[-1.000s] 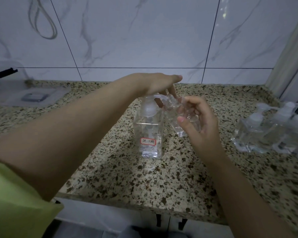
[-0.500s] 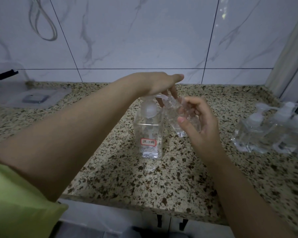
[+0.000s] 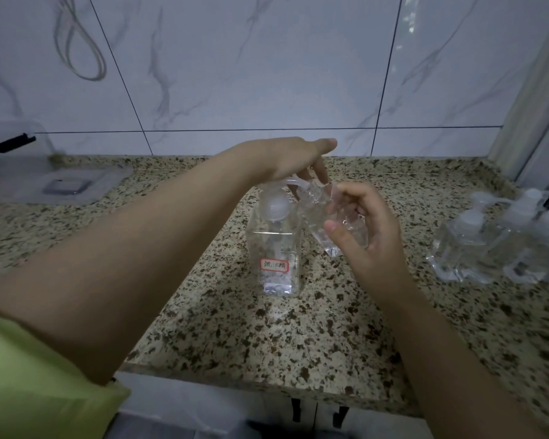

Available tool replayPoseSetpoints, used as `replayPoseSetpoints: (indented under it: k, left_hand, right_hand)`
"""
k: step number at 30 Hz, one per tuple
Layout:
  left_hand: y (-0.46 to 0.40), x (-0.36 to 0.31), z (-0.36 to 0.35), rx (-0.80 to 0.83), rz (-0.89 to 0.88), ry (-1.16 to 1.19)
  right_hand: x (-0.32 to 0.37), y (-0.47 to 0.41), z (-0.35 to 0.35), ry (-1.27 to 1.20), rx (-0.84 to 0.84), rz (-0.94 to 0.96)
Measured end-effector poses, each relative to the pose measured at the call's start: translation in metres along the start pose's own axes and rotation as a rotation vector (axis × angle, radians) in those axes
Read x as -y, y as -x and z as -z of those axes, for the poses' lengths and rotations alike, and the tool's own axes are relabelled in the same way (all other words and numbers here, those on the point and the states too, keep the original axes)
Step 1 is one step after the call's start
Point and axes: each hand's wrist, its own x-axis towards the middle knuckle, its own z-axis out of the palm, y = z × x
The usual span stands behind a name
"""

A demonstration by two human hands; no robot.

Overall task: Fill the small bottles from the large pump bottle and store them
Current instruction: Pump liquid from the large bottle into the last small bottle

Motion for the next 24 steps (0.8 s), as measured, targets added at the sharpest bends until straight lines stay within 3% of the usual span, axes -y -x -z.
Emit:
replayPoseSetpoints:
  k: [24]
  left_hand:
    - [0.0003,-0.0025,-0.0012,0.008,0.009,-0.059]
  right_hand:
    - [-0.002,0.0009,-0.0014,-0.019,-0.006,-0.001]
